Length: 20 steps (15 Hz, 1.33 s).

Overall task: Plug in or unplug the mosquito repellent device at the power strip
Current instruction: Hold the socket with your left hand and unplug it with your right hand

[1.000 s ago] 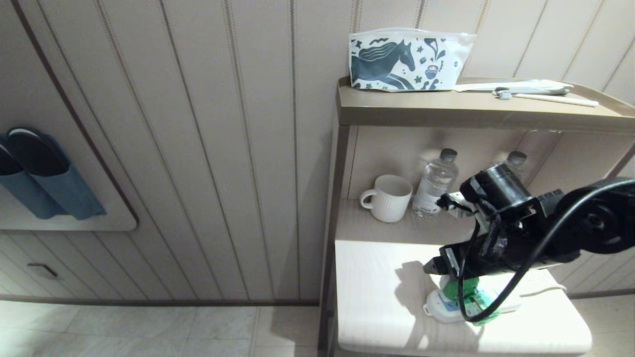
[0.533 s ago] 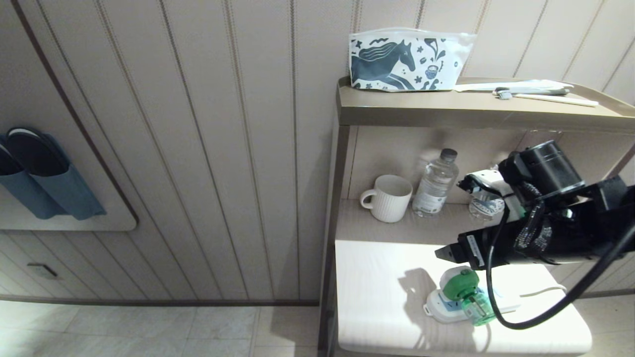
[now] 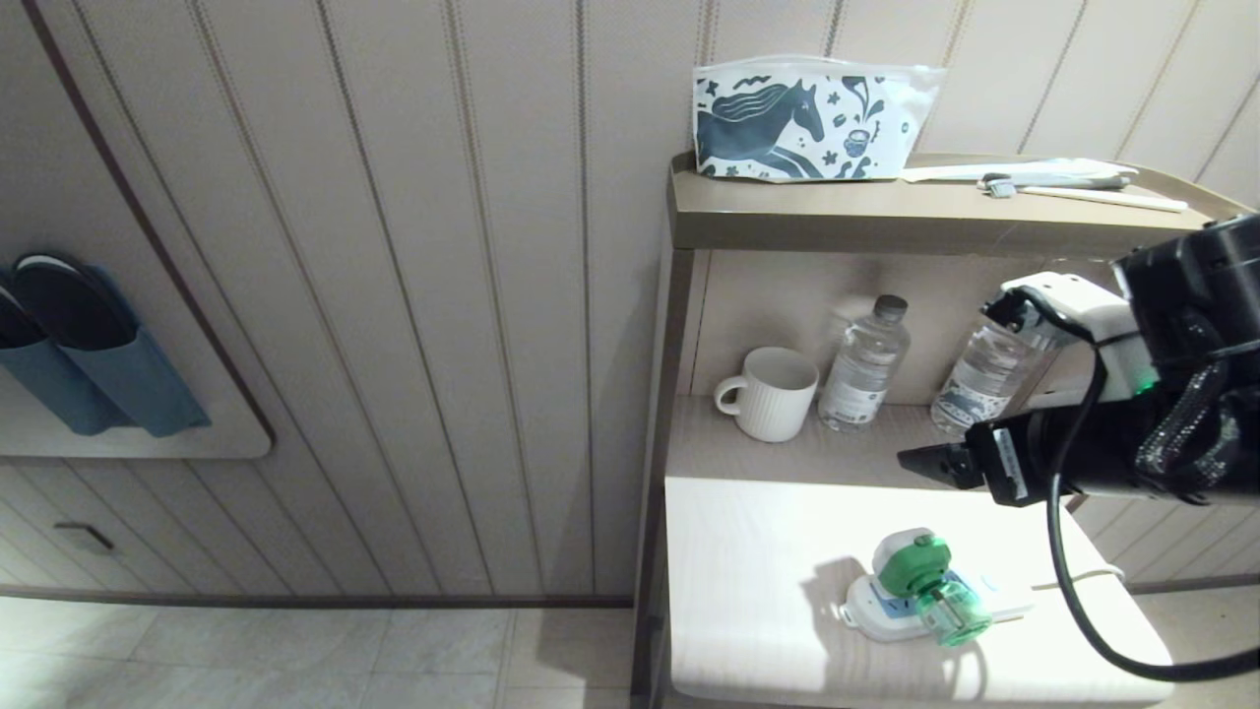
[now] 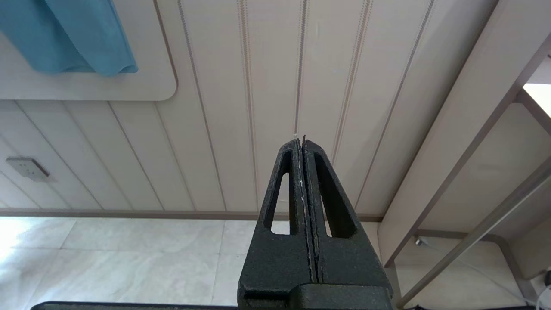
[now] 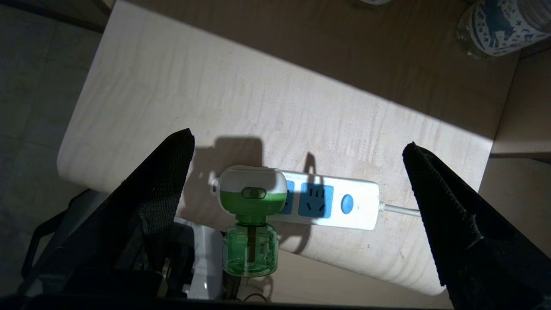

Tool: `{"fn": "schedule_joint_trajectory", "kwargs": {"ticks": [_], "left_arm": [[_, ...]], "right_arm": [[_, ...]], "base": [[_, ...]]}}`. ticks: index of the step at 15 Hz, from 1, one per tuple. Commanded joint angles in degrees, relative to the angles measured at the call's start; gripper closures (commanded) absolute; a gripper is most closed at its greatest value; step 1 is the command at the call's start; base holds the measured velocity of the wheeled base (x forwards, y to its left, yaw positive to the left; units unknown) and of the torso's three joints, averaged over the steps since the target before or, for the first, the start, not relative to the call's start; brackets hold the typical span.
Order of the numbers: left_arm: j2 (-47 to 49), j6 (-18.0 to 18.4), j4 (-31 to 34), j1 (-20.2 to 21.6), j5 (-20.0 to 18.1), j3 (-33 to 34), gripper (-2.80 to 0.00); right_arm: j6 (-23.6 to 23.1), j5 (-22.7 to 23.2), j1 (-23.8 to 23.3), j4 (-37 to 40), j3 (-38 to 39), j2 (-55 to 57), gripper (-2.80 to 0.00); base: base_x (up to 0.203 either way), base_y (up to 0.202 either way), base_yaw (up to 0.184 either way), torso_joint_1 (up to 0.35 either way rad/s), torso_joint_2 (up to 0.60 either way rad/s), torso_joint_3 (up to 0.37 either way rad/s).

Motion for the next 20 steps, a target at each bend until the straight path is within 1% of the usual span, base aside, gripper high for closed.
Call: {"fn": "schedule_joint_trajectory", "kwargs": {"ticks": [1,4,10,11,13,14,15,16,18,19,20], "left_arm": [[0.0,0.0,0.0,0.0,0.0,0.0,0.0],[0.0,0.0,0.0,0.0,0.0,0.0,0.0],[0.0,0.0,0.0,0.0,0.0,0.0,0.0],[0.0,0.0,0.0,0.0,0.0,0.0,0.0],[0.0,0.0,0.0,0.0,0.0,0.0,0.0],[0.0,0.0,0.0,0.0,0.0,0.0,0.0],[0.0,0.0,0.0,0.0,0.0,0.0,0.0],[0.0,0.0,0.0,0.0,0.0,0.0,0.0],[0.0,0.0,0.0,0.0,0.0,0.0,0.0],[0.0,0.0,0.0,0.0,0.0,0.1,0.0],[0.0,0.0,0.0,0.0,0.0,0.0,0.0]], "right_arm": [[-0.6,0.0,0.0,0.0,0.3,-3.6,-2.8],[-1.8,0.2,-0.3,0.0,0.7,-7.1,-2.8],[-1.8,0.3,-0.3,-0.2,0.5,-16.3,-2.8],[-1.8,0.3,-0.7,-1.6,0.4,-17.6,-2.8],[-1.5,0.0,-1.3,-5.1,3.8,-20.8,-2.8],[-1.5,-0.4,-1.5,-6.0,5.5,-23.1,-2.8],[-1.5,-1.8,-2.1,-6.4,6.2,-25.1,-2.8],[-1.6,-3.5,-2.8,-6.3,6.4,-26.9,-2.8],[-1.8,-5.2,-3.5,-5.0,8.0,-32.2,-2.8],[-1.9,-5.7,-3.7,-3.3,8.7,-34.7,0.0],[-1.8,-6.3,-3.7,-0.8,9.3,-37.2,0.0]], "base": [[0.0,0.0,0.0,0.0,0.0,0.0],[0.0,0.0,0.0,0.0,0.0,0.0],[0.0,0.0,0.0,0.0,0.0,0.0],[0.0,0.0,0.0,0.0,0.0,0.0],[0.0,0.0,0.0,0.0,0.0,0.0],[0.0,0.0,0.0,0.0,0.0,0.0],[0.0,0.0,0.0,0.0,0.0,0.0],[0.0,0.0,0.0,0.0,0.0,0.0],[0.0,0.0,0.0,0.0,0.0,0.0],[0.0,0.0,0.0,0.0,0.0,0.0],[0.0,0.0,0.0,0.0,0.0,0.0]]}}
